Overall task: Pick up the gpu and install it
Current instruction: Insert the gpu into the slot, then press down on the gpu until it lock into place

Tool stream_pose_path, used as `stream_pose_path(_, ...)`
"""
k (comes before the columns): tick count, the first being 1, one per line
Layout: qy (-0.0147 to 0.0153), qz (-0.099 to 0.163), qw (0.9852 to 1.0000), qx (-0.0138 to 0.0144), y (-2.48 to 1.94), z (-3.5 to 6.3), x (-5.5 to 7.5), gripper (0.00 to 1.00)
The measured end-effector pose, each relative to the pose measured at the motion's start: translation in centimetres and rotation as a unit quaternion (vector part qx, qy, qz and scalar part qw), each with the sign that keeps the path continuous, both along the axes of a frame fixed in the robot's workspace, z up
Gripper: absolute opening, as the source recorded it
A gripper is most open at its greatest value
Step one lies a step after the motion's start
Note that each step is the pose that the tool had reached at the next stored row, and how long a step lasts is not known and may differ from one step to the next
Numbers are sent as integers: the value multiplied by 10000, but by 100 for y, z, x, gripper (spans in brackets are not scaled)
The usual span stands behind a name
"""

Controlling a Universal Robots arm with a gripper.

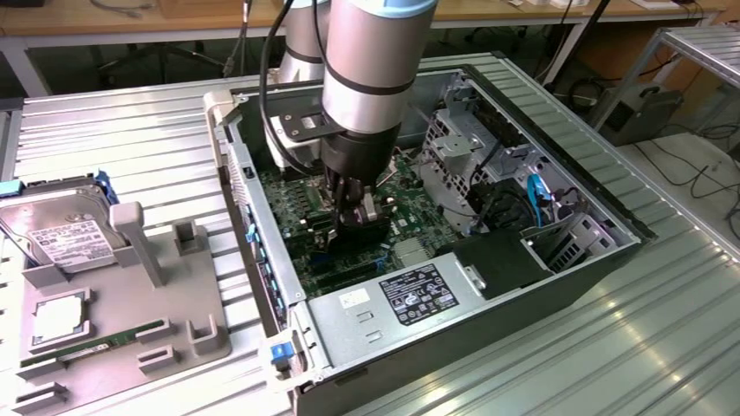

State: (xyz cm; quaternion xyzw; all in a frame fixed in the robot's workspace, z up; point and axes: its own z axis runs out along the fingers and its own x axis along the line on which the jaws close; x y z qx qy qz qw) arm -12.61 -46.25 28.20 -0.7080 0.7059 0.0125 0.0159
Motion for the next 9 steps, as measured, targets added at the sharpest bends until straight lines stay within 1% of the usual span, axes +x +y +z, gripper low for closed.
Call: stream_pose_path(9, 0, 0, 10000, 0, 0, 0, 0, 13)
